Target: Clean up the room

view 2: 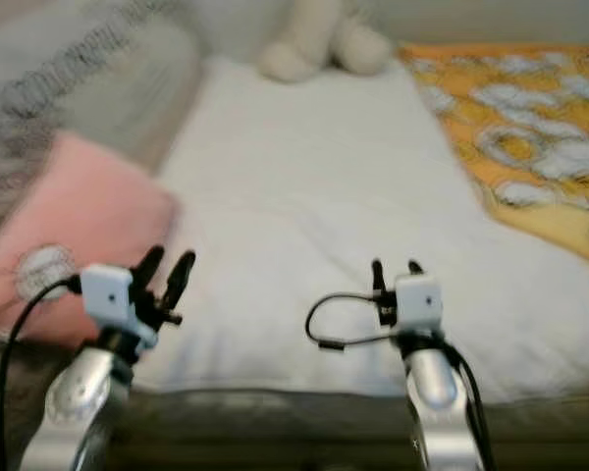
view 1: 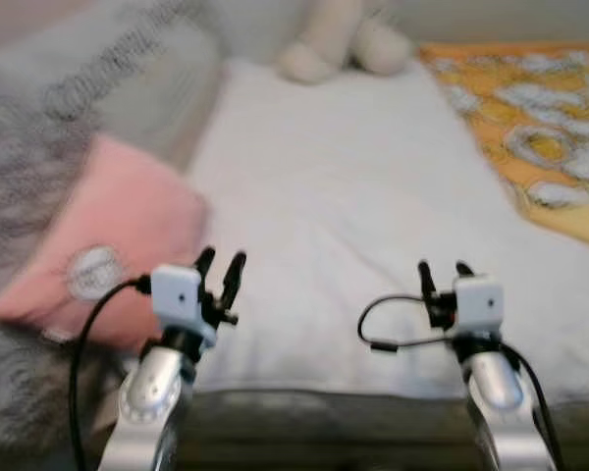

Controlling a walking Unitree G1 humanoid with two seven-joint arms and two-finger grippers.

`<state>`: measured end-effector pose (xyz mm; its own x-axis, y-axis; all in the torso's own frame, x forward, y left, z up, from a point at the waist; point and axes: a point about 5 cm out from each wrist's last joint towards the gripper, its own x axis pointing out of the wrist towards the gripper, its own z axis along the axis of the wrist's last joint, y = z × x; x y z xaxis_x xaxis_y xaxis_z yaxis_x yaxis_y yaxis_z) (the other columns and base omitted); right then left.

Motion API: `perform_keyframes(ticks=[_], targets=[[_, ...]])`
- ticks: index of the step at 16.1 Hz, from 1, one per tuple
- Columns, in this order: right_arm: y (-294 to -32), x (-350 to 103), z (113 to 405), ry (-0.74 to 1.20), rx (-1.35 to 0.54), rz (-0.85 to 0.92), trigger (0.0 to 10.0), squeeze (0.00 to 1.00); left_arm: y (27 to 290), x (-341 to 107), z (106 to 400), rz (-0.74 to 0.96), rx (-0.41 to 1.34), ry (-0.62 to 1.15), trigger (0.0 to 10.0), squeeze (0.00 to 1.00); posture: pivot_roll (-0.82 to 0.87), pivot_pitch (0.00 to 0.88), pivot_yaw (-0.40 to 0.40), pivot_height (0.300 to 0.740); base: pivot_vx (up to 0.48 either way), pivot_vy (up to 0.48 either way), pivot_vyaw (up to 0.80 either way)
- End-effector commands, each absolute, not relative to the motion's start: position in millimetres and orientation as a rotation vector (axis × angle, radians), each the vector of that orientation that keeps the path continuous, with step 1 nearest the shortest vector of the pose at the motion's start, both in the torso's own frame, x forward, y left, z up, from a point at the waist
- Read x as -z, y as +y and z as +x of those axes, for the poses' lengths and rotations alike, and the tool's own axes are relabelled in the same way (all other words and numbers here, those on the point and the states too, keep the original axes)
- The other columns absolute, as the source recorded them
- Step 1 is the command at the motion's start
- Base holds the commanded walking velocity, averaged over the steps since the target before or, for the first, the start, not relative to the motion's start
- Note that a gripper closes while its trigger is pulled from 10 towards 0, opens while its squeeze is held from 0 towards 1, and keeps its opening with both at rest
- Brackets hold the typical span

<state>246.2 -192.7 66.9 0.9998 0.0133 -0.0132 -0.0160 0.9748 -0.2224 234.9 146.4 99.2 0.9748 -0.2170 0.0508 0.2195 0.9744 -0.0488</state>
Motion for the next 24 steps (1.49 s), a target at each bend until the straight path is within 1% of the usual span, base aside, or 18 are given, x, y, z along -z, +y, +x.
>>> perform_keyframes(ticks=[1,2,4,5,7,8,9,11,12,18,19,20,21,24], targets=[[-187.9,-70.3,251.0,0.021,-0.052,-0.208,10.0,0.0,150.9,-94.5,240.5,-0.027,0.162,-0.009,10.0,0.0,-0.15,0.0,0.096,0.74,0.0,0.0,-0.75],[-186.0,-69.0,251.6,0.032,-0.07,-0.199,10.0,0.0,151.3,-93.5,241.4,-0.003,0.146,-0.004,10.0,0.0,-0.15,0.0,0.093,0.74,0.0,0.0,-0.75],[-183.8,-69.3,258.0,0.043,-0.078,-0.193,10.0,0.0,146.7,-93.6,244.5,-0.016,0.143,0.001,10.0,0.0,-0.15,0.0,0.092,0.74,0.0,0.0,0.0],[-181.8,-67.5,261.8,0.062,-0.096,-0.186,10.0,0.0,149.0,-93.3,245.3,-0.024,0.109,0.001,10.0,0.0,-0.15,0.0,0.092,0.74,0.0,-0.424,0.0],[-183.8,-62.5,263.8,0.098,-0.086,-0.179,10.0,0.0,158.7,-81.9,247.5,-0.006,0.014,0.064,10.0,0.0,-0.15,0.0,0.091,0.74,0.0,-0.424,0.0],[-182.3,-60.9,263.1,0.108,-0.108,-0.137,10.0,0.0,161.6,-77.5,247.2,-0.021,-0.006,0.082,10.0,0.0,-0.15,0.0,0.088,0.74,0.0,-0.461,0.0],[-186.5,-59.8,262.8,0.118,-0.069,-0.127,10.0,0.0,161.7,-76.0,246.1,-0.039,-0.008,0.085,10.0,0.03,-0.15,0.0,0.087,0.74,0.0,-0.454,0.0],[-188.8,-58.9,262.6,0.122,-0.061,-0.127,10.0,0.0,160.8,-75.8,244.1,-0.046,-0.009,0.083,10.0,0.0,-0.15,0.0,0.088,0.74,0.0,-0.437,0.0],[-188.9,-59.2,262.9,0.115,-0.06,-0.12,10.0,0.0,160.6,-76.3,244.0,-0.048,-0.014,0.081,10.0,0.0,-0.15,0.0,0.088,0.74,0.0,-0.412,0.0],[-191.8,-57.4,269.2,0.131,-0.009,-0.132,10.0,0.0,159.5,-77.9,250.4,-0.052,0.01,0.071,10.0,0.0,-0.15,0.0,0.096,0.74,0.275,-0.389,0.0],[-189.7,-60.4,271.0,0.114,-0.017,-0.115,10.0,0.0,162.3,-80.2,252.5,-0.066,-0.015,0.073,10.0,0.0,-0.15,0.0,0.096,0.74,0.364,-0.307,0.0],[-189.5,-62.8,272.1,0.103,-0.017,-0.1,10.0,1.0,167.3,-79.4,253.3,-0.068,-0.052,0.077,10.0,1.0,-0.15,0.0,0.097,0.74,0.36,-0.315,0.0],[-191.5,-67.3,274.6,0.084,0.0,-0.088,10.0,1.0,177.0,-75.9,254.0,-0.073,-0.102,0.09,10.0,1.0,-0.15,0.0,0.098,0.74,0.356,-0.315,0.0],[-197.6,-68.1,277.4,0.078,0.018,-0.107,10.0,1.0,175.5,-76.6,253.7,-0.057,-0.078,0.08,10.0,1.0,-0.15,0.0,0.098,0.74,0.358,-0.315,0.0]])
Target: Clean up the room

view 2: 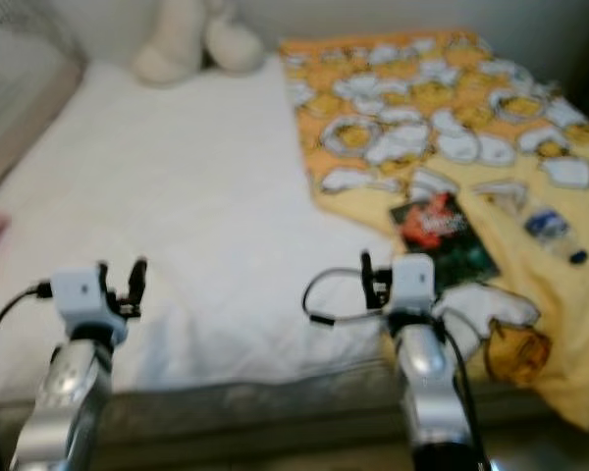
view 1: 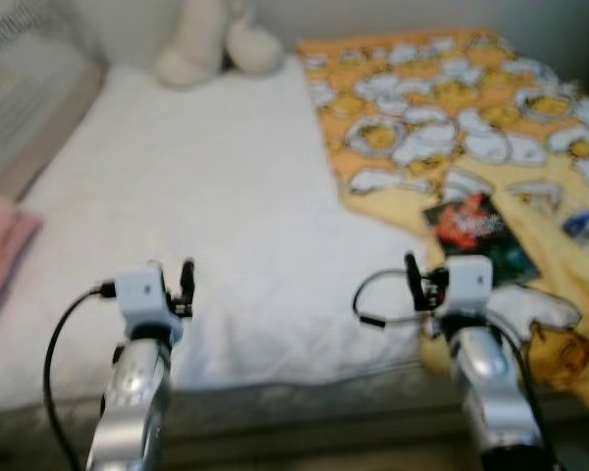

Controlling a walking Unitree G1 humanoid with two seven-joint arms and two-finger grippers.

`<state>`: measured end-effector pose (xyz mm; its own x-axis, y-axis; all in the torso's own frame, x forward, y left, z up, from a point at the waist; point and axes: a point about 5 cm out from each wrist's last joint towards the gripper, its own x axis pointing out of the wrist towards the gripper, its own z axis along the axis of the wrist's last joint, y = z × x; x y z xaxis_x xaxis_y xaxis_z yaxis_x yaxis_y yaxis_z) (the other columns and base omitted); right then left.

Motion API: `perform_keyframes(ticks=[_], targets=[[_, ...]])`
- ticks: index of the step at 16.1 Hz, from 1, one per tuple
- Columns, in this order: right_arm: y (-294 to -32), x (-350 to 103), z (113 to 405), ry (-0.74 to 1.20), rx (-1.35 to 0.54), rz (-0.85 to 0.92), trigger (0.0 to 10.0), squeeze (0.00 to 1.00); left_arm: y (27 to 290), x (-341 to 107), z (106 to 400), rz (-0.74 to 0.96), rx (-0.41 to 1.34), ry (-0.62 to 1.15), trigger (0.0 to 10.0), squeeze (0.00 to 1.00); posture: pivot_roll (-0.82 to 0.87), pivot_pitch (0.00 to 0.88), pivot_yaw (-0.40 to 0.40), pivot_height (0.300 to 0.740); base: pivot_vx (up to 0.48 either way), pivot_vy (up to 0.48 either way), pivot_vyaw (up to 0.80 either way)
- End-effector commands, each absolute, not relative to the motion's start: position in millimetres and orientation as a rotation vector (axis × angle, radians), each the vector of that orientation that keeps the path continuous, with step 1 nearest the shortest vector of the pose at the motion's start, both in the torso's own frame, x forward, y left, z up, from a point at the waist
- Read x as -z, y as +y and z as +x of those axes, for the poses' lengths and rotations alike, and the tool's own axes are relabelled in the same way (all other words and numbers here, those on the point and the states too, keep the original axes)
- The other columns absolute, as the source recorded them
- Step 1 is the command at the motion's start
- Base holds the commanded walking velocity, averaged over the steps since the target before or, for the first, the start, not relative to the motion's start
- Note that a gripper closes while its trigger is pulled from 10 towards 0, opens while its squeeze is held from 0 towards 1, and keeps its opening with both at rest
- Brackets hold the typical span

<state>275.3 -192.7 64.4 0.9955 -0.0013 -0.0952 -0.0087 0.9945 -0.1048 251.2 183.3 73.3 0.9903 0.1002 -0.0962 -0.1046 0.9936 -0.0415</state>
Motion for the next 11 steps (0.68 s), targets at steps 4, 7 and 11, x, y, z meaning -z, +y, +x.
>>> perform_keyframes(ticks=[4,7,11], targets=[[-197.1,-64.4,275.7,0.087,0.012,-0.129,10.0,1.0,158.6,-78.8,248.0,-0.076,0.03,0.061,10.0,1.0,-0.15,0.0,0.1,0.74,0.352,-0.323,0.0],[-193.6,-63.1,275.7,0.09,-0.009,-0.125,10.0,0.0,149.5,-83.9,245.9,-0.029,0.083,0.023,10.0,0.0,-0.15,0.0,0.1,0.74,0.121,-0.104,0.0],[-195.6,-63.3,277.3,0.093,0.0,-0.133,10.0,0.0,150.7,-82.0,247.6,-0.07,0.092,0.044,10.0,0.0,-0.15,0.0,0.101,0.74,0.0,-0.227,0.0]])
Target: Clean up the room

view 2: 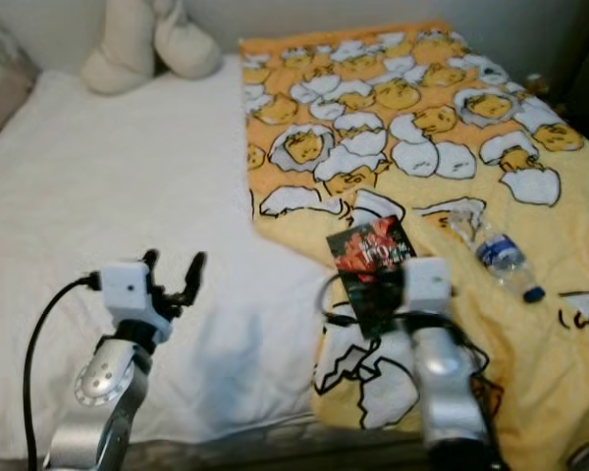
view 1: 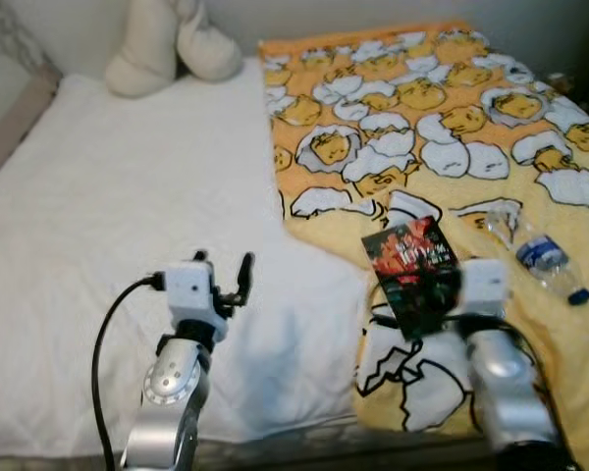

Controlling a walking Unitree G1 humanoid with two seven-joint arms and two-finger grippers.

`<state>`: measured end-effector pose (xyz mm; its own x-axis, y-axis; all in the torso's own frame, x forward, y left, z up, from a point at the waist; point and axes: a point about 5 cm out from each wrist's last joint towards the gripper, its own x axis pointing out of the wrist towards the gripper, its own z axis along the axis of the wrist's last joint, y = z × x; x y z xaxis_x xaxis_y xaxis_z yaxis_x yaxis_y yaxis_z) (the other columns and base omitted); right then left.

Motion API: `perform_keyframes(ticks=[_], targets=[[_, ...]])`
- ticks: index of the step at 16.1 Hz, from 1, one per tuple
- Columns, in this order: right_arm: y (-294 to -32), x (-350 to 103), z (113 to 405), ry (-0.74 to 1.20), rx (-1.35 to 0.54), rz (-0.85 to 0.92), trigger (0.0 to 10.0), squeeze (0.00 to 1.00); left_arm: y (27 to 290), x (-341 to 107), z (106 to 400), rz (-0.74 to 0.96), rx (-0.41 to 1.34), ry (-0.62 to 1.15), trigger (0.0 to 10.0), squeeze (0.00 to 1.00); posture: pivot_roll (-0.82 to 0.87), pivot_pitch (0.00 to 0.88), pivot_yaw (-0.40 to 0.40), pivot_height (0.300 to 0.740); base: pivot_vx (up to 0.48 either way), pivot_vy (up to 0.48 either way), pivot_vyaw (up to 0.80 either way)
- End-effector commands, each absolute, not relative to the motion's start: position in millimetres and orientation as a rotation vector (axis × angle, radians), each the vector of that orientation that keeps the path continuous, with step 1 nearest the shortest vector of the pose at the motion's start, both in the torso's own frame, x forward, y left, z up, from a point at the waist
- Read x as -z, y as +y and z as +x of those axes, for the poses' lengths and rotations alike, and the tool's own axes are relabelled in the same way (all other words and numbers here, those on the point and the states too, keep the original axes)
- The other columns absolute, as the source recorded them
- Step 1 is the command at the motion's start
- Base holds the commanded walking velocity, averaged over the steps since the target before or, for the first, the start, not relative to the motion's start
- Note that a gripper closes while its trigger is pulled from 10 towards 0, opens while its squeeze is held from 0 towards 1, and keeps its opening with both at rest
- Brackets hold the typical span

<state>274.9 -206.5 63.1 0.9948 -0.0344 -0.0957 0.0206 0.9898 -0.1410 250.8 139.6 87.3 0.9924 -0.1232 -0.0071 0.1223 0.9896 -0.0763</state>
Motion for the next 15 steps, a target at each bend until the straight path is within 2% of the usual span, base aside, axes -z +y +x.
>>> perform_keyframes(ticks=[1,7,12,14,15], targets=[[-195.5,-63.4,277.4,0.093,0.001,-0.136,10.0,0.0,150.3,-82.2,247.7,-0.066,0.096,0.044,10.0,0.0,-0.15,0.0,0.101,0.74,0.0,-0.446,0.0],[-197.7,-65.3,286.7,0.102,0.016,-0.123,10.0,0.0,151.3,-81.3,251.8,-0.081,0.083,0.053,10.0,0.0,-0.15,0.0,0.109,0.74,0.044,-0.436,0.0],[-205.7,-67.4,312.7,0.156,0.076,-0.052,10.0,0.0,166.2,-88.4,256.9,-0.028,0.074,0.04,10.0,0.0,-0.11,0.0,0.126,0.74,0.0,0.0,0.0],[-199.9,-71.8,312.0,0.114,0.031,-0.107,10.0,0.0,168.3,-92.7,257.1,-0.039,0.096,0.029,10.0,0.0,-0.11,0.0,0.126,0.74,0.0,0.0,0.0],[-195.4,-68.9,309.3,0.117,0.013,-0.111,10.0,0.0,167.1,-92.2,254.2,-0.065,0.101,0.035,10.0,0.0,-0.12,0.0,0.128,0.74,0.446,0.0,0.0]])
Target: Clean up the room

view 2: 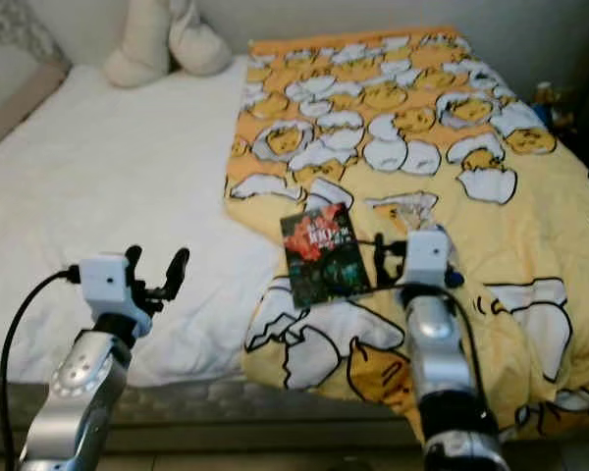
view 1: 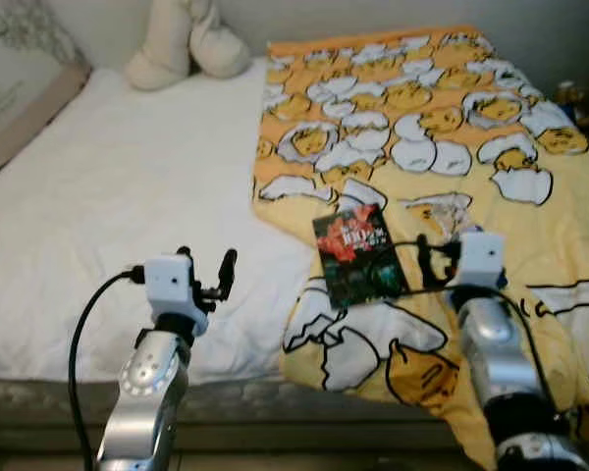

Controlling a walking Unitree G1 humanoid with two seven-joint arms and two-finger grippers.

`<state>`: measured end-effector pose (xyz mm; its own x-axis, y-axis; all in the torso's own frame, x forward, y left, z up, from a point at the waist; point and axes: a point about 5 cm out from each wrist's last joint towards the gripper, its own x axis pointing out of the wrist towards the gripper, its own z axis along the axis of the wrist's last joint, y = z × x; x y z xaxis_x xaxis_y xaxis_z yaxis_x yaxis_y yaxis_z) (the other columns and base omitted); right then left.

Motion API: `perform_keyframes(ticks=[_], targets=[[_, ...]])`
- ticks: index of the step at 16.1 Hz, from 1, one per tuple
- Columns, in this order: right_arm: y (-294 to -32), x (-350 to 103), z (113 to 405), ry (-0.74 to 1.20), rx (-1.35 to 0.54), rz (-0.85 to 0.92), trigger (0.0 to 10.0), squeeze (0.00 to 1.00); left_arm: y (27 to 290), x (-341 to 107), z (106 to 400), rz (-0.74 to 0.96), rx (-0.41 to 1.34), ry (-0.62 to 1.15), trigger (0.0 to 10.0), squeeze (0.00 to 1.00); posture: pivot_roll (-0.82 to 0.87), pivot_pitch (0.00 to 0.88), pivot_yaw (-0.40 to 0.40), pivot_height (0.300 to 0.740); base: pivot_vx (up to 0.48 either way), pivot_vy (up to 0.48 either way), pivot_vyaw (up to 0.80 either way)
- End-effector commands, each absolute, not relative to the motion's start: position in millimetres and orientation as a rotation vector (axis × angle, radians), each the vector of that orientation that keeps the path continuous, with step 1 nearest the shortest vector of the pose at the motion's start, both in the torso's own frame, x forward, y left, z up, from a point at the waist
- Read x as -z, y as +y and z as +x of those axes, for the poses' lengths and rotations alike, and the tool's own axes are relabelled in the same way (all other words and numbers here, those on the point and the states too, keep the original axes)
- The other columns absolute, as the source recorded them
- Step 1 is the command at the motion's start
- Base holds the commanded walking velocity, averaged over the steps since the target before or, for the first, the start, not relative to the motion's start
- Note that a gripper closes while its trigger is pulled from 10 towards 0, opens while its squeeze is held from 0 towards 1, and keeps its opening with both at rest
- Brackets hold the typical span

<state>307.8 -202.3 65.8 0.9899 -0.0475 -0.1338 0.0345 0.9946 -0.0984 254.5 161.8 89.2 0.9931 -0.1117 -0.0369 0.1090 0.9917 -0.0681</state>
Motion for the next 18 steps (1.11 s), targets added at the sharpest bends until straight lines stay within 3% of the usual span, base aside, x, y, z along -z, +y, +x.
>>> perform_keyframes(ticks=[1,5,8,14,18], targets=[[-193.6,-64.6,308.1,0.132,0.012,-0.1,10.0,0.0,163.7,-90.4,252.1,-0.08,0.108,0.045,10.0,0.0,-0.12,0.0,0.13,0.74,0.45,0.0,0.0],[-189.8,-64.0,317.8,0.157,0.012,-0.057,10.0,0.0,148.3,-93.5,251.5,-0.075,0.19,0.057,10.0,0.0,-0.11,0.0,0.137,0.74,0.456,0.0,0.0],[-187.4,-66.3,327.0,0.187,-0.016,-0.129,10.0,0.0,138.2,-95.4,253.0,-0.102,0.241,0.062,10.0,0.0,-0.12,0.0,0.134,0.74,0.424,-0.164,0.0],[-200.5,-79.4,343.0,0.237,-0.097,-0.226,10.0,0.0,114.4,-82.4,250.6,-0.2,0.182,0.085,10.0,0.0,-0.16,0.0,-0.008,0.74,0.0,0.0,0.0],[-206.7,-60.5,340.6,0.366,-0.04,-0.081,10.0,0.0,106.9,-86.1,247.8,-0.191,0.183,0.061,10.0,0.0,-0.13,0.0,-0.038,0.74,0.0,0.0,0.0]])
